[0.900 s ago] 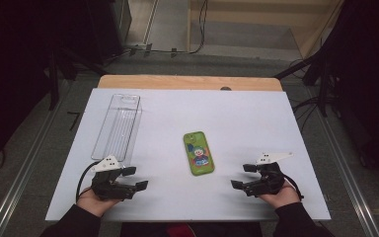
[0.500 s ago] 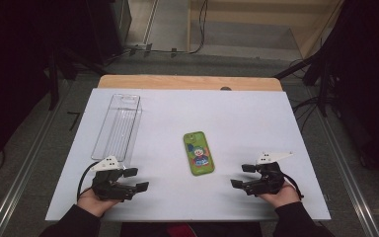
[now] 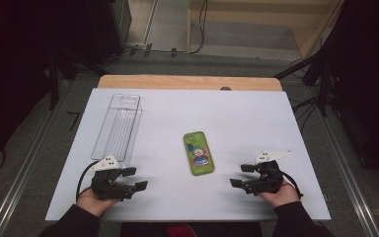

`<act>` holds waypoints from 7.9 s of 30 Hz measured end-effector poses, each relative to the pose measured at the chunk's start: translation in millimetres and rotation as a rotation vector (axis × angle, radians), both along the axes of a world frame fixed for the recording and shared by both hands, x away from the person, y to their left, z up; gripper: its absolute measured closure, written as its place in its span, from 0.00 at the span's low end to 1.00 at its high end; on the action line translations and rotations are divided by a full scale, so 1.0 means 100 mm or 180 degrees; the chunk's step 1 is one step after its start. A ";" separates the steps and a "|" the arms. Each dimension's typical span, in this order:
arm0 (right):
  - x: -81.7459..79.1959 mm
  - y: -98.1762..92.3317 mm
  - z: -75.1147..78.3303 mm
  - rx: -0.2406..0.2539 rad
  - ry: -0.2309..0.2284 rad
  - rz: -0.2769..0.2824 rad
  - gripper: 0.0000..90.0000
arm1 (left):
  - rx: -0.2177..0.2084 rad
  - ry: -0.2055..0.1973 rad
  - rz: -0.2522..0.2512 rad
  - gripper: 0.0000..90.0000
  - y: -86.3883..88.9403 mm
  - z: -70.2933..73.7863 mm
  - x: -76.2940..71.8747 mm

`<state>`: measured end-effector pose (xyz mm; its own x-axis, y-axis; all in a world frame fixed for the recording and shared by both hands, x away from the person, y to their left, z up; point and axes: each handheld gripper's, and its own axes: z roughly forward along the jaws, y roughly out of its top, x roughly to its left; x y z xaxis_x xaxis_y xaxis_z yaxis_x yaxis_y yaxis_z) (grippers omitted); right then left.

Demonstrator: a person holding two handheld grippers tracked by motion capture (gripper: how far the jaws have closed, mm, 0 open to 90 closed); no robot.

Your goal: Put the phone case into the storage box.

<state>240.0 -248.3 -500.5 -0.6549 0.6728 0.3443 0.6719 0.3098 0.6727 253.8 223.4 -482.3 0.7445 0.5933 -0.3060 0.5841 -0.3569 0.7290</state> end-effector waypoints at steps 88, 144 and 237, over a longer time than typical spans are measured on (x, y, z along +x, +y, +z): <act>0.44 0.45 0.48 -0.0013 -0.0086 0.0329 0.25 | -0.0040 0.0015 -0.0006 0.28 0.02 0.00 0.01; 0.89 1.14 0.50 -0.0125 -0.0064 0.0590 0.28 | -0.0040 0.0006 -0.0017 0.28 0.03 0.00 0.01; 0.99 0.88 -0.01 -0.0451 0.0452 0.0267 0.97 | -0.0052 -0.0003 -0.0021 0.28 0.04 0.01 0.00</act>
<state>339.3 -160.0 -502.0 -0.6623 0.6661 0.3431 0.7248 0.4534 0.5188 254.0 227.1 -481.4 0.7487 0.5834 -0.3149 0.5810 -0.3487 0.7354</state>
